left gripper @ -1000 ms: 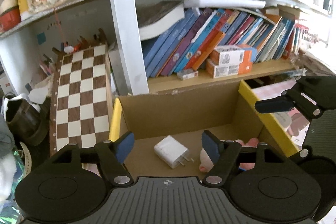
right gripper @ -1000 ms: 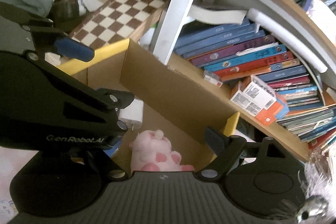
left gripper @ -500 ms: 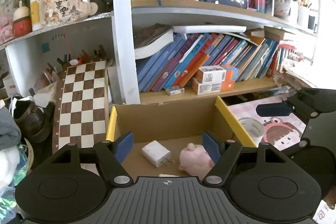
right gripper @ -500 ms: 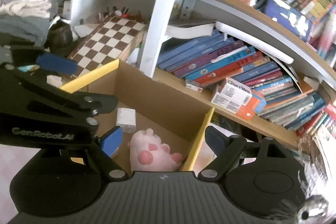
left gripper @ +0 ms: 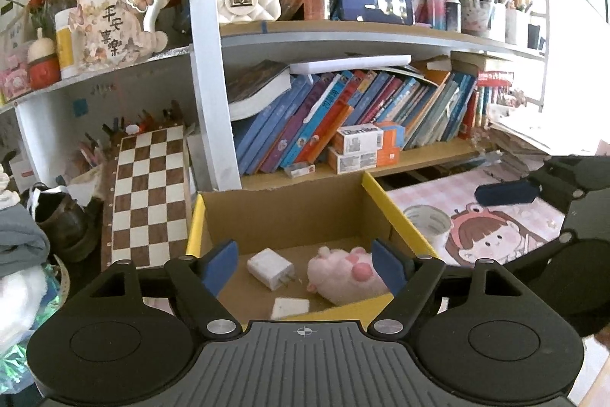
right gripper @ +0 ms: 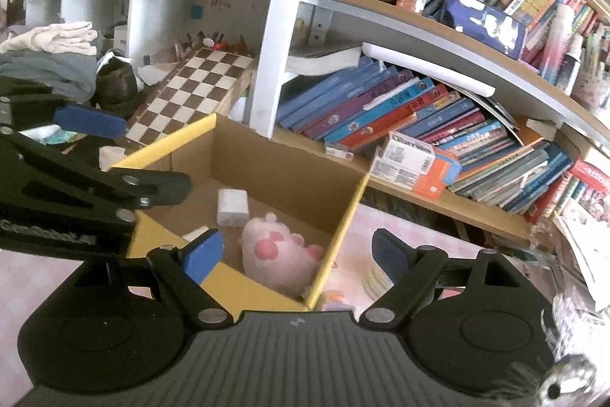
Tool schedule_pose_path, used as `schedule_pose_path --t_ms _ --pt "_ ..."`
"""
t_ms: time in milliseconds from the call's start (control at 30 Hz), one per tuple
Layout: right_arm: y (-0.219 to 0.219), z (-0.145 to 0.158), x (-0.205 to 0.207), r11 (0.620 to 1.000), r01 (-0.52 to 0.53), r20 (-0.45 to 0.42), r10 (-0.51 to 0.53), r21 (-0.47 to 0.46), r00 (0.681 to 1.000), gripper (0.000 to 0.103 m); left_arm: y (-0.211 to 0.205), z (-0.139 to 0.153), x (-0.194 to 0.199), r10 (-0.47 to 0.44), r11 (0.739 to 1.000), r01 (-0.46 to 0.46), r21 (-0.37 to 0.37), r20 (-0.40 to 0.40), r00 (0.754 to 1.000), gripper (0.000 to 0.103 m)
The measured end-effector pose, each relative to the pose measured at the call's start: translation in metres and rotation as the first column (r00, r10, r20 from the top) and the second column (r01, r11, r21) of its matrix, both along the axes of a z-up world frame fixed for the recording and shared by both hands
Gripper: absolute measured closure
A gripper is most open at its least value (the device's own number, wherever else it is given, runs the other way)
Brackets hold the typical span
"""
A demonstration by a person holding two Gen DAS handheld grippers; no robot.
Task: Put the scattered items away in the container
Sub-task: 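Raise both open tools from the box and move toward the toy car and tape roll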
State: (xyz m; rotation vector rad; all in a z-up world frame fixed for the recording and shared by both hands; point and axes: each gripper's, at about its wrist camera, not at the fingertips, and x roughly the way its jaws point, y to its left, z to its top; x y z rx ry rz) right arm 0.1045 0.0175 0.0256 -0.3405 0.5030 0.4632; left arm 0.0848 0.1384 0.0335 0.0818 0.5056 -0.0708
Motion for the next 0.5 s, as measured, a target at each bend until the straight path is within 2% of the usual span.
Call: schedule_pose_path --t_ms 500 --pt "-0.043 -0.018 -0.036 0.996 0.088 -0.041 -0.087 0.019 0.995 0.018 -0.019 -0.015 -0.035 -0.082 0.996 0.083 0.020 -0.053 0.995 0.022"
